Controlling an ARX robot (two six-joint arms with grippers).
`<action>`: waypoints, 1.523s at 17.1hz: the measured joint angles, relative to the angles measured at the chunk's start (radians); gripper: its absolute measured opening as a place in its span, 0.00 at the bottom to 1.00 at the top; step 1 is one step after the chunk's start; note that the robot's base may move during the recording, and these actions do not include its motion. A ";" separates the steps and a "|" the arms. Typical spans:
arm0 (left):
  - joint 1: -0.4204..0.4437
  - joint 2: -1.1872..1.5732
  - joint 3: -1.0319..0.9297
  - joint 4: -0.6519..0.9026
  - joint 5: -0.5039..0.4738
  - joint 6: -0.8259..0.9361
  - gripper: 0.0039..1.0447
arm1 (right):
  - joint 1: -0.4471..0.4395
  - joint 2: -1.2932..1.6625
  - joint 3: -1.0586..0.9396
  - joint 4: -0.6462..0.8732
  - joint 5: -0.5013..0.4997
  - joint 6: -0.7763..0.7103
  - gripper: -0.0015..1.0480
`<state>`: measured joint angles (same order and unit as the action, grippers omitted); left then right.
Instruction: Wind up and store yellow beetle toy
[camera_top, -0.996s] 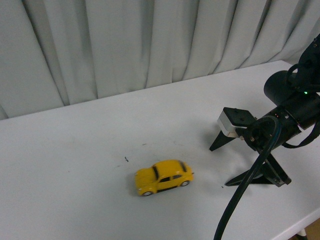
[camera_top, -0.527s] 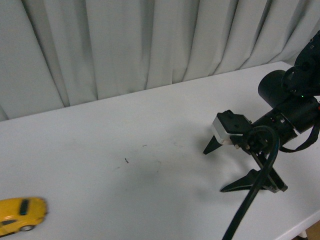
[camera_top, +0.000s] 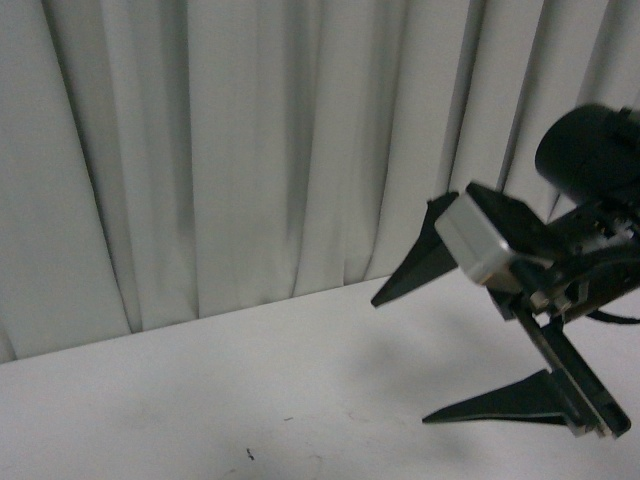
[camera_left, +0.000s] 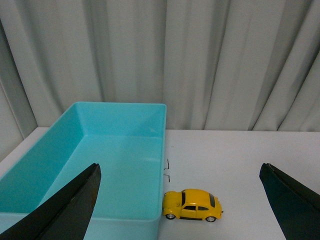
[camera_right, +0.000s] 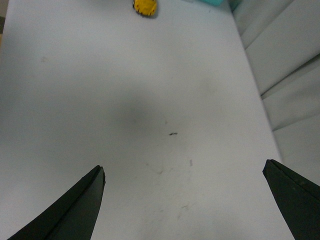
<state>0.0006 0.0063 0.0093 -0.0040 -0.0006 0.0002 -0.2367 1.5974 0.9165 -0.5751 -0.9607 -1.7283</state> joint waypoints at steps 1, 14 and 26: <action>0.000 0.000 0.000 0.000 0.000 0.000 0.94 | 0.014 -0.068 -0.010 0.006 -0.017 0.002 0.94; 0.000 0.000 0.000 0.000 0.000 0.000 0.94 | 0.231 -0.722 -0.726 1.257 0.957 1.631 0.11; 0.000 0.000 0.000 0.000 0.000 0.000 0.94 | 0.231 -0.966 -0.851 1.128 0.958 1.711 0.02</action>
<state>0.0006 0.0063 0.0093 -0.0040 -0.0006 -0.0002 -0.0055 0.6315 0.0654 0.5529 -0.0025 -0.0177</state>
